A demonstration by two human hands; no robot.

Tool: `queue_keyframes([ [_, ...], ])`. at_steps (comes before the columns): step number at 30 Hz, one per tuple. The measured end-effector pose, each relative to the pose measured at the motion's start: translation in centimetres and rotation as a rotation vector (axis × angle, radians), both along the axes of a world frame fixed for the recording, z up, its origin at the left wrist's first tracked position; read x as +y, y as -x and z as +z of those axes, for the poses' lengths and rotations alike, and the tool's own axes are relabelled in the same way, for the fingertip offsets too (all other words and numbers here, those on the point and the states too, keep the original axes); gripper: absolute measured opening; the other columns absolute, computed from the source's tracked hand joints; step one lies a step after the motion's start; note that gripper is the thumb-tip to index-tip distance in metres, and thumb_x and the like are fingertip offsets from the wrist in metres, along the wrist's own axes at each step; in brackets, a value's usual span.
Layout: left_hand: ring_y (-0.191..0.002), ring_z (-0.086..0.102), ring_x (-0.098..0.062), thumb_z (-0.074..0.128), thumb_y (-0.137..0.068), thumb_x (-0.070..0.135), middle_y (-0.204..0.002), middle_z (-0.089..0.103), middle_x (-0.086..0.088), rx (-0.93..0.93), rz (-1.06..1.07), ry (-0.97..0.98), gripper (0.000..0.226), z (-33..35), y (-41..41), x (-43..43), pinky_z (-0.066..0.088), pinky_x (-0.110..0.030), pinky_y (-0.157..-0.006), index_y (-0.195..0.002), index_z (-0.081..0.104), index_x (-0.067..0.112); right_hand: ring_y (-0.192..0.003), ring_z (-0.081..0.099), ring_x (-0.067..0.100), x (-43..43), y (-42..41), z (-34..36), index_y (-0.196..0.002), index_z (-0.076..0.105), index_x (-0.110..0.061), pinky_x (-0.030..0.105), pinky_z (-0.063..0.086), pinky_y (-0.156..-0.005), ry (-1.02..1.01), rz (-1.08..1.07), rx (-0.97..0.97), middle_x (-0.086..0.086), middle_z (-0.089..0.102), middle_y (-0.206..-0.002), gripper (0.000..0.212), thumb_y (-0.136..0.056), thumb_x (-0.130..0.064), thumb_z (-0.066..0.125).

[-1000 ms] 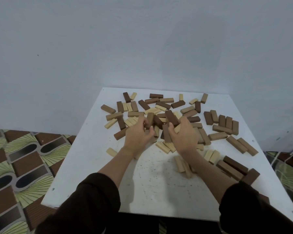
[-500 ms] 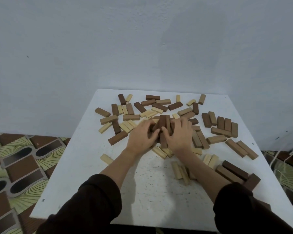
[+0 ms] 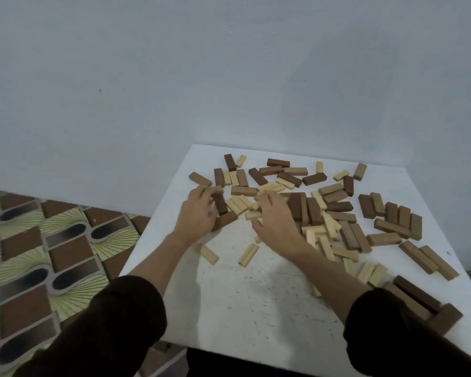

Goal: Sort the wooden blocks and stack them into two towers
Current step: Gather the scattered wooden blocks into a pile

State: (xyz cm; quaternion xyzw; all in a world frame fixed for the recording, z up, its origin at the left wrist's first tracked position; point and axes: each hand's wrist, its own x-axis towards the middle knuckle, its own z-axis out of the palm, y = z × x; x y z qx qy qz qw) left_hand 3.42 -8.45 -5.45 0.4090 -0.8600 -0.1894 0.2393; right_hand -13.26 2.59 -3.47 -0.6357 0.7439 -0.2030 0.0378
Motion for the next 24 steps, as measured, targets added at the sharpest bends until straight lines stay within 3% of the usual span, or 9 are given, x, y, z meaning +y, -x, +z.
queue_keyframes([
  [3,-0.130,0.034,-0.031,0.058,-0.080,0.000,-0.140,0.041,-0.011,-0.112,-0.016,-0.022,0.056,-0.2,-0.9,-2.8,0.038,-0.042,-0.101,-0.134,0.047,0.009,-0.121,0.040,0.025,-2.7,-0.5,0.4,-0.130,0.044,-0.010,0.034,0.028,-0.104,-0.073,0.050,0.045,0.010,0.046,-0.130,0.041,-0.090,-0.016,0.051],
  [5,-0.129,0.035,-0.032,0.058,-0.087,0.019,-0.139,0.041,-0.009,-0.144,-0.012,-0.059,0.046,-0.4,-0.9,-4.7,0.038,-0.044,-0.100,-0.132,0.048,0.012,-0.116,0.044,0.026,-4.1,-0.6,0.4,-0.126,0.048,-0.009,0.032,0.031,-0.097,-0.125,0.063,0.090,0.011,0.049,-0.125,0.036,-0.091,-0.014,0.050],
  [7,-0.134,0.030,-0.035,0.056,-0.082,0.036,-0.143,0.037,-0.010,-0.242,-0.052,-0.081,0.055,-0.3,-0.7,-6.6,0.032,-0.050,-0.106,-0.132,0.047,0.015,-0.109,0.048,0.027,-5.3,-0.7,0.2,-0.121,0.050,-0.007,0.031,0.035,-0.090,-0.150,0.051,0.113,0.011,0.050,-0.118,0.031,-0.091,-0.016,0.049],
  [10,-0.145,0.001,-0.028,0.063,-0.082,0.034,-0.158,0.004,-0.005,-0.473,-0.095,-0.134,0.080,0.0,-0.2,-8.4,0.013,-0.054,-0.115,-0.148,0.021,0.020,-0.109,0.048,0.027,-6.4,-1.0,-0.2,-0.118,0.051,-0.007,0.033,0.037,-0.089,-0.180,0.009,0.129,0.011,0.051,-0.117,0.032,-0.092,-0.025,0.052],
  [12,-0.146,-0.008,-0.024,0.064,-0.084,0.037,-0.159,-0.007,0.001,-0.549,-0.112,-0.153,0.087,0.2,0.2,-9.4,0.006,-0.054,-0.116,-0.150,0.010,0.025,-0.112,0.048,0.027,-7.1,-1.0,-0.4,-0.120,0.050,-0.008,0.034,0.038,-0.092,-0.202,-0.004,0.139,0.012,0.051,-0.119,0.037,-0.092,-0.032,0.053],
  [14,-0.146,-0.006,-0.021,0.064,-0.084,0.039,-0.159,-0.001,0.003,-0.572,-0.134,-0.167,0.084,0.3,0.3,-10.0,0.004,-0.053,-0.115,-0.149,0.012,0.027,-0.111,0.049,0.026,-7.5,-1.0,-0.3,-0.120,0.050,-0.008,0.034,0.040,-0.091,-0.224,-0.014,0.142,0.011,0.053,-0.117,0.042,-0.092,-0.039,0.053],
  [19,-0.138,0.022,-0.021,0.067,-0.075,0.039,-0.144,0.032,0.002,-0.512,-0.148,-0.100,0.070,0.0,-0.3,-10.2,0.020,-0.046,-0.112,-0.138,0.038,0.026,-0.112,0.050,0.026,-7.9,-1.1,0.0,-0.127,0.043,-0.009,0.036,0.040,-0.092,-0.248,-0.026,0.102,0.011,0.053,-0.119,0.060,-0.086,-0.050,0.059],
  [24,-0.122,0.029,-0.025,0.067,-0.078,0.043,-0.130,0.038,-0.001,-0.523,-0.127,-0.076,0.065,0.4,-1.0,-9.5,0.035,-0.036,-0.100,-0.135,0.042,0.023,-0.115,0.047,0.028,-7.9,-1.5,0.3,-0.126,0.043,-0.009,0.037,0.040,-0.095,-0.277,-0.021,0.072,0.012,0.050,-0.123,0.055,-0.088,-0.045,0.059],
])
